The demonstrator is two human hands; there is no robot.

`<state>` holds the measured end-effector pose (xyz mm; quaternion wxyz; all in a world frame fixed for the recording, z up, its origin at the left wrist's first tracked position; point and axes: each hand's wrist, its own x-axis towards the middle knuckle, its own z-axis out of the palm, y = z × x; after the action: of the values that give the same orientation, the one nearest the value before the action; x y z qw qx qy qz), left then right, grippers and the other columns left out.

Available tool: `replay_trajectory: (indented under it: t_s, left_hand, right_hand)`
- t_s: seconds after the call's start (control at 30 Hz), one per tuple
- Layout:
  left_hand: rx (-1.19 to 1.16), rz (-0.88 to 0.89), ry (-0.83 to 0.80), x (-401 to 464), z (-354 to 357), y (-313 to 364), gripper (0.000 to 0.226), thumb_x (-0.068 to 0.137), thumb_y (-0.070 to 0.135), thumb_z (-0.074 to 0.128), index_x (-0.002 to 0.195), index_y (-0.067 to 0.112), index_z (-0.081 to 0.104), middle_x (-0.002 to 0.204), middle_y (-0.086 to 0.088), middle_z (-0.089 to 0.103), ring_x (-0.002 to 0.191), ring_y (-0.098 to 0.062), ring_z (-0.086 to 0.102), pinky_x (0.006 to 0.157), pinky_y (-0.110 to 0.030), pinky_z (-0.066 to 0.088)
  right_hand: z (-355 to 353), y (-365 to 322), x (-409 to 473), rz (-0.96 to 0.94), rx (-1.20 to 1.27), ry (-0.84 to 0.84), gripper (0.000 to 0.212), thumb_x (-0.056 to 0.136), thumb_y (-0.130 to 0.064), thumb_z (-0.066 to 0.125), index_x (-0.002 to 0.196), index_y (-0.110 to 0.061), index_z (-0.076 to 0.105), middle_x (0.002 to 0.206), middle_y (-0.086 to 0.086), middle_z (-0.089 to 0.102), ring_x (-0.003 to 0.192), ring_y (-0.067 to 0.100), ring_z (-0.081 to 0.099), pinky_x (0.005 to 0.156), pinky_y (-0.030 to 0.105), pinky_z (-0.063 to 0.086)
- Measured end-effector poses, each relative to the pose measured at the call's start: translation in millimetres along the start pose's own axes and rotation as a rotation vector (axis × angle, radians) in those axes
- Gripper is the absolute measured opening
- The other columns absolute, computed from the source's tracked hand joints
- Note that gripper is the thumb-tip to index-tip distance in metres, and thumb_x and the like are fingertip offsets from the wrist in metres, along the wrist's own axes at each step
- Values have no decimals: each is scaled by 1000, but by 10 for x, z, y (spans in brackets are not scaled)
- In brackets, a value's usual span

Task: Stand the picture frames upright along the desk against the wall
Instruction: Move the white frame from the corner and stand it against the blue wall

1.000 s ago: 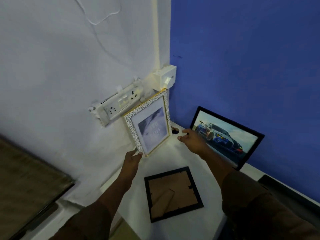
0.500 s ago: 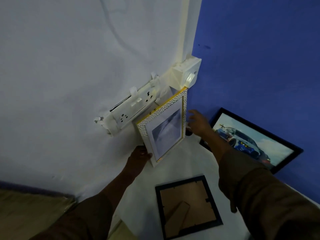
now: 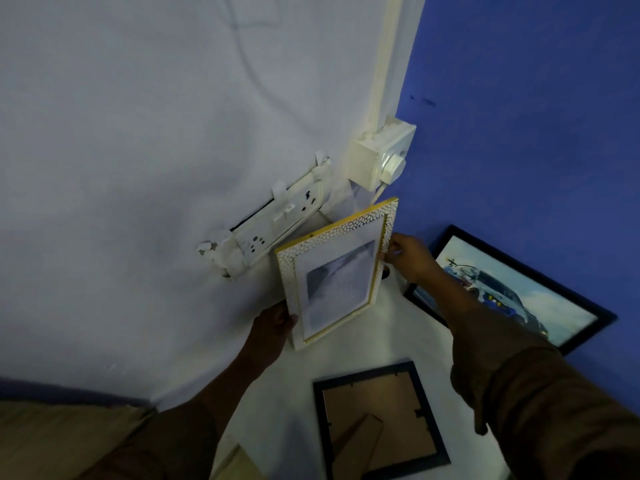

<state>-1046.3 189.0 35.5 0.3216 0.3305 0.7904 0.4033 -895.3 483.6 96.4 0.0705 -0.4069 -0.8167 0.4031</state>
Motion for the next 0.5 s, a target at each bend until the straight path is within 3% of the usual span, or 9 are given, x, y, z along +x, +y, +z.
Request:
replay_trajectory:
  t_s: [0.07,0.13,0.27,0.4,0.5]
  left_hand:
    - [-95,38,41,-131,-74,112,30,97,19,58,126,16,66,122,-1,71,113,-16,65,98,-34,51]
    - [-151,66,71,-253,-132,309,25,98,10,57,117,17,71,114,1,74,107,-14,68,92,-30,52]
    - [-168,198,114,-576,-199,801,27,96,4,58,105,26,73,97,25,75,93,6,69,81,-11,51]
    - [-207,299,119,-949,-203,1305,19,94,10,63,110,15,73,96,15,77,90,3,70,78,-12,51]
    - [-94,391,118,-1189,-165,1709,20,94,16,65,111,10,74,104,-3,77,89,-5,69,80,-19,54]
  right_hand:
    - [-39,117,-201,5,3,-14,26,87,-14,73,111,-7,69,105,5,71,96,21,65,86,34,52]
    - [-71,260,-391,36,39,-11,26,83,-24,75,106,-13,71,101,6,75,93,25,70,88,45,57]
    - [-212,317,-1003,70,173,-4,14,88,-15,72,101,-11,73,98,14,76,89,29,73,83,41,59]
    - [-460,411,-1731,77,395,-20,19,90,-7,70,108,-2,71,102,18,76,99,35,72,93,45,58]
    - [-727,463,-2300,132,371,45,13,88,-16,70,85,-4,73,88,14,75,93,39,71,87,47,59]
